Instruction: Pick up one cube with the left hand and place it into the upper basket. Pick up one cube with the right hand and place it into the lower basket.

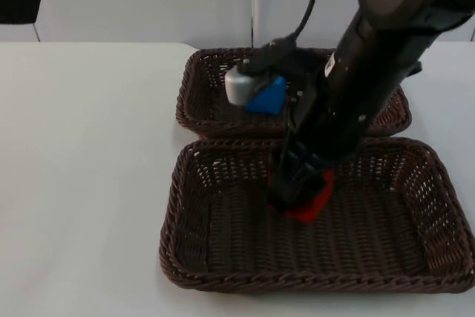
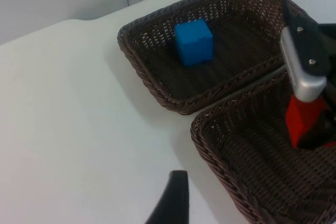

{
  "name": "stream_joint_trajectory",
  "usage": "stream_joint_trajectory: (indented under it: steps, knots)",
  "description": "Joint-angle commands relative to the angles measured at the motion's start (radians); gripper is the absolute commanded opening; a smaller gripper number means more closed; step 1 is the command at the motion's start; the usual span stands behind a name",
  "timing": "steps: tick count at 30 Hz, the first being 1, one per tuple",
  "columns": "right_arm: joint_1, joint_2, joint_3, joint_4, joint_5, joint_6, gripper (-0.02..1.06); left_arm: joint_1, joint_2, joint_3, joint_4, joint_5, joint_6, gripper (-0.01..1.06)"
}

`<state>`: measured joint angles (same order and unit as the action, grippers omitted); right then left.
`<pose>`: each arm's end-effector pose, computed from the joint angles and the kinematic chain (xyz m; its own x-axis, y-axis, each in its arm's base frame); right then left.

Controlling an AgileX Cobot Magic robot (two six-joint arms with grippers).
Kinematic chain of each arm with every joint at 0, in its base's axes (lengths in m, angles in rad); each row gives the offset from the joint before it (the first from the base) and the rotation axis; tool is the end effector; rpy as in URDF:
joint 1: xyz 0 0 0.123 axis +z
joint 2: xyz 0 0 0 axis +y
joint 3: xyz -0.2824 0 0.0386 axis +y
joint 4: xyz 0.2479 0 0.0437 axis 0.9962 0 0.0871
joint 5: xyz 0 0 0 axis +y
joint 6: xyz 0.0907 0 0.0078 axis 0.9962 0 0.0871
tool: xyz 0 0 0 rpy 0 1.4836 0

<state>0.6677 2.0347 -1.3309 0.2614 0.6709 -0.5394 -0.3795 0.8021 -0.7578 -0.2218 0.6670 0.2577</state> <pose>0.3086 0.2620 0.1453 -0.4971 -0.8027 -0.3295 -0.8579 0.5114 0.0485 0.1391 -0.0689 0.3336 -0.4932 0.2844 -0.8221 0.5128 0.8585 -0.0106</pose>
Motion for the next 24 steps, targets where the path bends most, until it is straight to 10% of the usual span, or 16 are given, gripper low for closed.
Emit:
stream_joint_trajectory:
  steps: [1, 15, 24]
  knots:
    - [0.005, 0.010, 0.002, 0.003, -0.015, -0.008, 0.00, -0.002, -0.004, 0.004, 0.002, -0.002, -0.002, 0.80]
    - [0.005, 0.065, 0.002, 0.003, -0.028, -0.044, 0.02, -0.002, -0.004, 0.004, 0.002, 0.000, -0.002, 0.80]
    - [0.005, 0.065, 0.002, 0.003, -0.032, -0.055, 0.44, -0.002, -0.004, 0.004, 0.002, 0.000, -0.002, 0.80]
